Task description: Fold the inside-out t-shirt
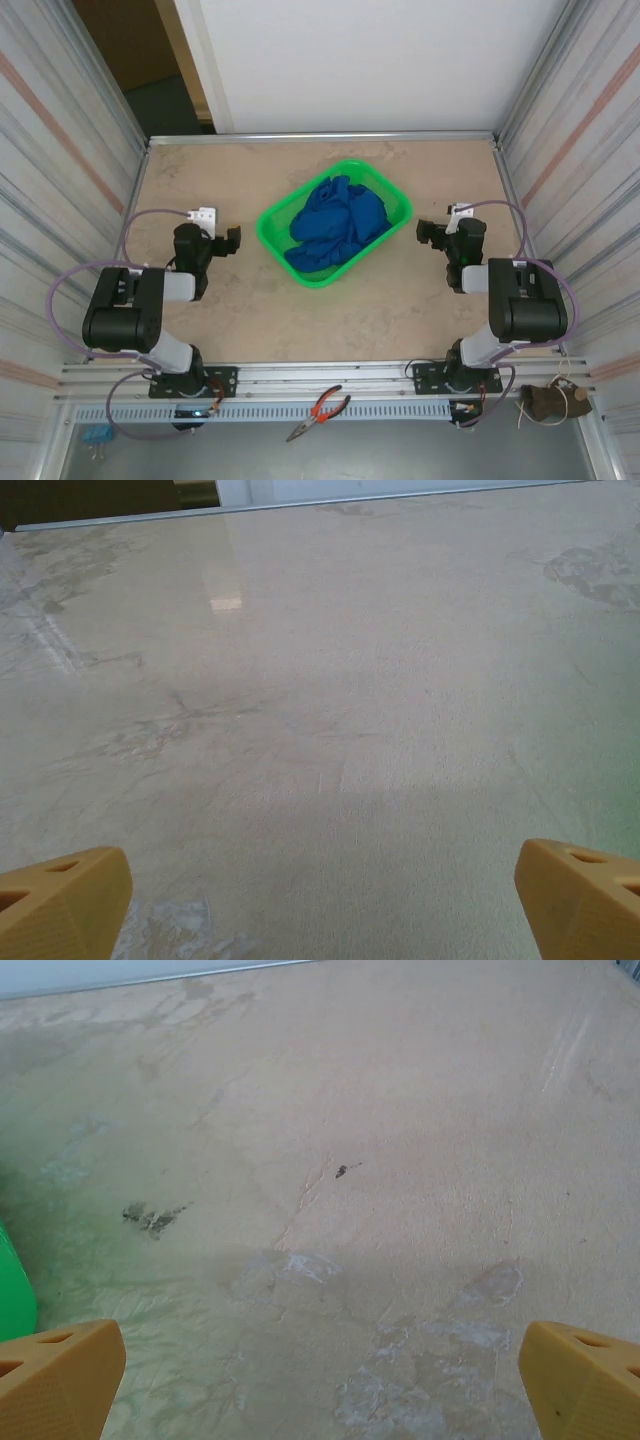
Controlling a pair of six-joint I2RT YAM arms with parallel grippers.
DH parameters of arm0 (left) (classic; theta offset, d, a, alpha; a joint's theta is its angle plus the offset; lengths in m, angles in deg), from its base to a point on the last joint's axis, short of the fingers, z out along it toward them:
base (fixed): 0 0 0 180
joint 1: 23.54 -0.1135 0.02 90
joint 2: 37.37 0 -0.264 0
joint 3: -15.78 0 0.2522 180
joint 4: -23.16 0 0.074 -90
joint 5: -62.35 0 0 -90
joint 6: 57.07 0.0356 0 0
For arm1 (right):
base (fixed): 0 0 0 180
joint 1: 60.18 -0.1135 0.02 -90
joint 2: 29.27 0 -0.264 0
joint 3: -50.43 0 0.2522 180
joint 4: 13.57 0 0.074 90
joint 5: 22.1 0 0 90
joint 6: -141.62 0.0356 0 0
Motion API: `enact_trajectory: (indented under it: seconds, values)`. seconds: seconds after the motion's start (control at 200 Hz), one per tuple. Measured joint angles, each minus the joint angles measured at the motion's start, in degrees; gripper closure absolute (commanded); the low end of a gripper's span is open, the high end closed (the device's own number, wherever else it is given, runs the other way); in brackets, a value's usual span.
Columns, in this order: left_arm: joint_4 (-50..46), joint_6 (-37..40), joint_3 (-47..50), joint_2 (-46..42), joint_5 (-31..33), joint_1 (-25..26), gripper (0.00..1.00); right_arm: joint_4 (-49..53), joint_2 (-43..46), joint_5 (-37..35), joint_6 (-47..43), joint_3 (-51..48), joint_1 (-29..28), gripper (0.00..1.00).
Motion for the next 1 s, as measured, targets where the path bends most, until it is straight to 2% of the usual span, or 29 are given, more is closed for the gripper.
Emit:
enact_trajectory:
  seconds: [0.235,0.536,1.002]
  values:
    - [-0.31,0.04,-0.04,0.0,-0.57,-0.09,0.01,0.0,0.0,0.0,-0.02,0.0,0.0,0.01]
    - [-2.08,-0.07,-0.98,0.0,-4.55,-2.64,0.01,0.0,0.0,0.24,0.0,0.0,0.26,0.01]
    - [-2.95,-0.09,-0.98,0.0,-5.18,-2.64,0.01,0.02,0.02,0.96,0.0,0.0,0.46,0.01]
